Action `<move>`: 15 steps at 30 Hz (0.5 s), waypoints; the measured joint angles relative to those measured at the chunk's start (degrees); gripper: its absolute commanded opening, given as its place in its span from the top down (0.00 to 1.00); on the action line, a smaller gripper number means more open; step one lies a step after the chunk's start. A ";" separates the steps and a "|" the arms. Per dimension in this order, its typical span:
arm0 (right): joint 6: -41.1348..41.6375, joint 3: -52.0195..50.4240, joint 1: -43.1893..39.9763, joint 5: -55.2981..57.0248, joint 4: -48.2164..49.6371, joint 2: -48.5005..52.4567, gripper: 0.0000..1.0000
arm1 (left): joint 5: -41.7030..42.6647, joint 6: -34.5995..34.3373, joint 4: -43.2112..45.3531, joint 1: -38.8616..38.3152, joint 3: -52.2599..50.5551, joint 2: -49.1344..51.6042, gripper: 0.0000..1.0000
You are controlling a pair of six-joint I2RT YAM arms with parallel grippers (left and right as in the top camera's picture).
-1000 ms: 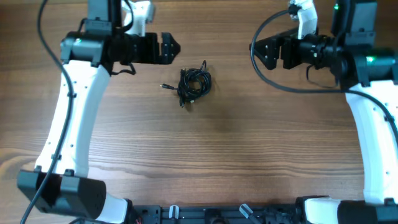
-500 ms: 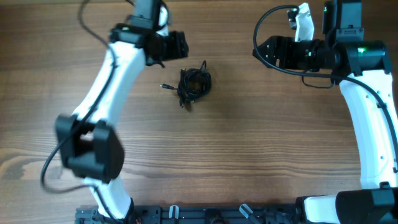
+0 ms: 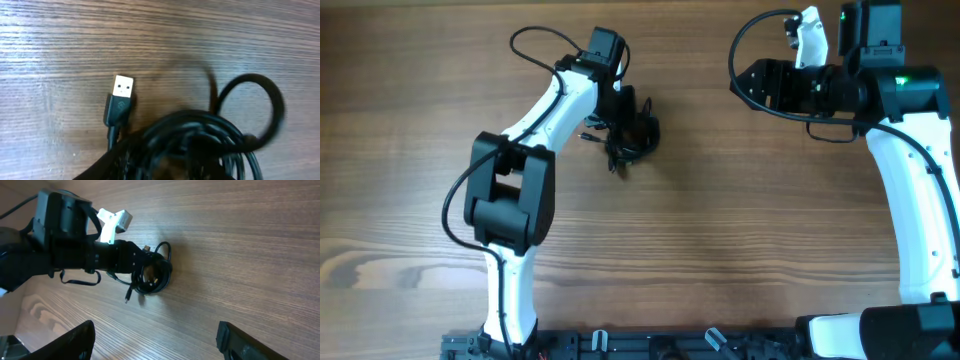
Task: Untangle cables
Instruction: 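Move both grippers forward to the tangled black cable bundle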
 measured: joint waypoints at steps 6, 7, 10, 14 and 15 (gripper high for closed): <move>0.26 0.00 0.00 0.20 -0.02 0.00 0.20 | -0.35 -0.02 0.20 -0.09 0.24 1.05 0.96; 0.31 0.00 0.00 0.20 -0.02 0.00 0.20 | -0.35 -0.02 0.15 -0.11 0.24 1.05 0.96; 0.72 0.00 0.61 0.31 0.04 0.00 0.23 | -0.02 -0.09 -0.52 0.00 0.28 0.59 0.96; 1.97 0.00 4.17 0.66 2.12 0.00 0.39 | 1.27 -2.43 -1.92 0.79 -0.11 -5.09 0.96; 2.80 0.00 5.38 0.74 3.28 0.00 0.40 | 1.49 -3.69 -2.14 1.16 -0.17 -7.91 0.96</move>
